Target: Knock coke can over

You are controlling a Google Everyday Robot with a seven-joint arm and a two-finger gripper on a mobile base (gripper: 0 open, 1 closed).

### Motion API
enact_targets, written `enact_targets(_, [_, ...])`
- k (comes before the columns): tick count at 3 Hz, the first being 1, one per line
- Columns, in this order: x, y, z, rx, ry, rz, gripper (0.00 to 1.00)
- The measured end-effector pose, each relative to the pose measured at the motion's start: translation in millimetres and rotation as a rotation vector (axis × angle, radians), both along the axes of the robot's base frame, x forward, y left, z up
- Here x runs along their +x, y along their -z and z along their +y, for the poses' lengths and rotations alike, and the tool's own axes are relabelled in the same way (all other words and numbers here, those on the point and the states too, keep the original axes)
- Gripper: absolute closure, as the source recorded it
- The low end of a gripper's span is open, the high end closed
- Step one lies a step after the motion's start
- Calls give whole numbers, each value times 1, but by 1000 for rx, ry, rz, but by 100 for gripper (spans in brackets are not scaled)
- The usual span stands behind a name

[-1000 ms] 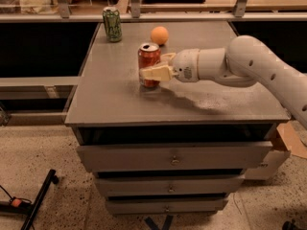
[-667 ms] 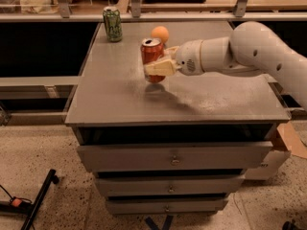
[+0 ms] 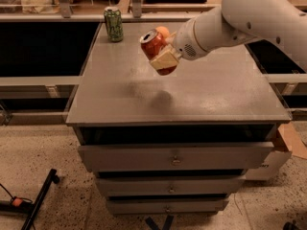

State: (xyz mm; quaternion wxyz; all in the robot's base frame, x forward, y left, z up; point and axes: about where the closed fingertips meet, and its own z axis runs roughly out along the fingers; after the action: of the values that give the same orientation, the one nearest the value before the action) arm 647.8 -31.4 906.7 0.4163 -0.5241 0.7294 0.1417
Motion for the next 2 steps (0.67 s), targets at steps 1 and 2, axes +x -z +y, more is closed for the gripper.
enact_targets(1, [-8, -6, -3, -221, -6, -42, 100])
enact_targets(2, [-11, -6, -11, -422, -19, -72, 100])
